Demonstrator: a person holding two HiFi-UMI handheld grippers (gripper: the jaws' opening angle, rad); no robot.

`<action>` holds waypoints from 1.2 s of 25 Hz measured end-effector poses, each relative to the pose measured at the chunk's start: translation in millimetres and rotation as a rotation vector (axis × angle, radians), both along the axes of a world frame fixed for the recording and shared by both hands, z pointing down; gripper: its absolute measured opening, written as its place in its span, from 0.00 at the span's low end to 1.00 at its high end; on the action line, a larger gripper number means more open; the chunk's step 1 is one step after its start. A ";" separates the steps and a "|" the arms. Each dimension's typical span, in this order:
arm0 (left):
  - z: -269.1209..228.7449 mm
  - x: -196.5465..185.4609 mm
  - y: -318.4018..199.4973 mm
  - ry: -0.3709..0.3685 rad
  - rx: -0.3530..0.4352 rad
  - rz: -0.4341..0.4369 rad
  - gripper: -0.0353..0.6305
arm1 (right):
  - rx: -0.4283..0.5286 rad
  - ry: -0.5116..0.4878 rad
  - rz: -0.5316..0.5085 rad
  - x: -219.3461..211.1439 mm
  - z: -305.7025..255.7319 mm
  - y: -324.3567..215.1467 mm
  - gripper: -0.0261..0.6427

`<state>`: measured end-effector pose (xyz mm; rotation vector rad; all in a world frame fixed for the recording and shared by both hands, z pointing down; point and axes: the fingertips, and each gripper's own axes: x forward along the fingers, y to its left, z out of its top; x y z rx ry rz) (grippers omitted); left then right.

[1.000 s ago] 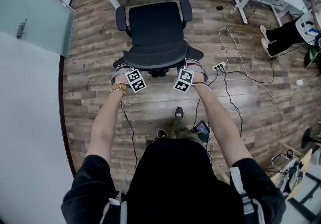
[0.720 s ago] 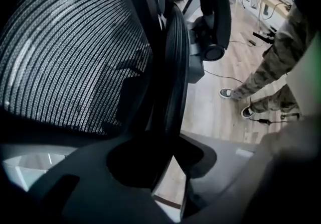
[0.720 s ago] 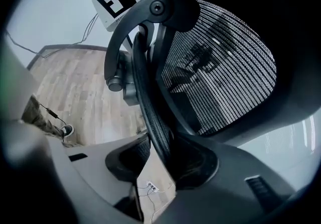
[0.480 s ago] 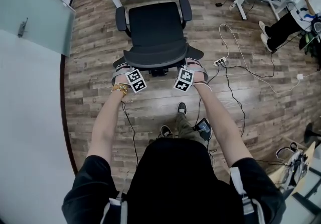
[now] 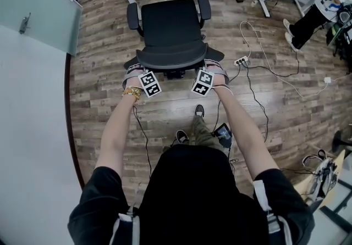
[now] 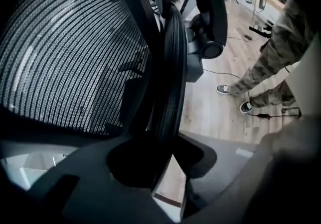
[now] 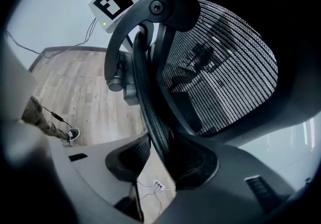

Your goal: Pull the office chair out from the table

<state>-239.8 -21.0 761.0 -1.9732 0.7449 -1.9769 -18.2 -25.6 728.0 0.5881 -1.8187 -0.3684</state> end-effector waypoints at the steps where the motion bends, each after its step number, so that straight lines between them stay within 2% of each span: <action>1: -0.2 1.6 2.4 0.001 0.002 0.003 0.26 | -0.001 0.002 0.000 1.9 -0.2 2.3 0.23; 11: -2.5 9.2 34.7 0.005 0.006 0.005 0.26 | -0.006 0.004 -0.013 7.4 -4.7 31.7 0.23; 21: -1.5 12.3 72.5 -0.003 0.006 0.013 0.26 | 0.030 0.002 -0.008 12.8 -3.2 68.7 0.23; 30: -4.6 17.3 85.9 -0.006 0.026 0.024 0.26 | 0.032 -0.003 -0.006 17.7 -5.4 84.3 0.23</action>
